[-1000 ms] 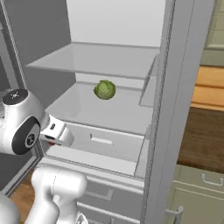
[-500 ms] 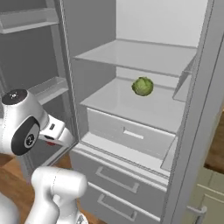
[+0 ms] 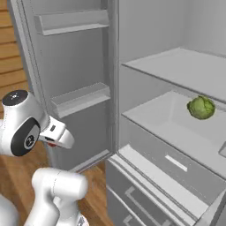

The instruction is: Take the strawberry from the fridge and place it on top of the pancake, located on the dining counter.

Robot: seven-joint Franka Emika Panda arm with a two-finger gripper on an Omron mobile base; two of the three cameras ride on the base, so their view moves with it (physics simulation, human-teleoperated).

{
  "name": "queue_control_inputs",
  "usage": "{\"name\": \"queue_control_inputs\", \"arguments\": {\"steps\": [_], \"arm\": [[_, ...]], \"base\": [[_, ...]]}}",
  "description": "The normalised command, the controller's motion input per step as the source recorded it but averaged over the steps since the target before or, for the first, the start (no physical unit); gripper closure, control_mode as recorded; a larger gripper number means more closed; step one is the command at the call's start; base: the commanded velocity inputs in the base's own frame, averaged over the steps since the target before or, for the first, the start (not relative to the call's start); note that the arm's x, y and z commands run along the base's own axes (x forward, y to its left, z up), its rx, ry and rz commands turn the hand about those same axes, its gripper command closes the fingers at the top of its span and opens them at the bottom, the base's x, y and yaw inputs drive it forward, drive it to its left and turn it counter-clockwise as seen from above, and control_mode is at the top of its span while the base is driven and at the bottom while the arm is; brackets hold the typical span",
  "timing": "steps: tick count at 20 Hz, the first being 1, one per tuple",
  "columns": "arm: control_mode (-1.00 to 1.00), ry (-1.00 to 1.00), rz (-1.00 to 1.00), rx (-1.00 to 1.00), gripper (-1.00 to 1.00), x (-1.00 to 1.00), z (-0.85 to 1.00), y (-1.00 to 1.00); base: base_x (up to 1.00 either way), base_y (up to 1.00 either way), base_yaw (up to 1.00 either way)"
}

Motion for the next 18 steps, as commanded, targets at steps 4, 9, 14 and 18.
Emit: {"name": "queue_control_inputs", "arguments": {"steps": [4,9,14,18], "arm": [[1.00,0.00,0.00,0.00,1.00,0.00,0.00,0.00],[1.00,0.00,0.00,0.00,1.00,0.00,0.00,0.00],[1.00,0.00,0.00,0.00,1.00,0.00,0.00,0.00],[1.00,0.00,0.00,0.00,1.00,0.00,0.00,0.00]], "base": [[-0.48,0.00,0.72],[-0.87,0.13,0.68],[-0.80,0.44,0.67],[-0.40,0.55,0.57]]}}
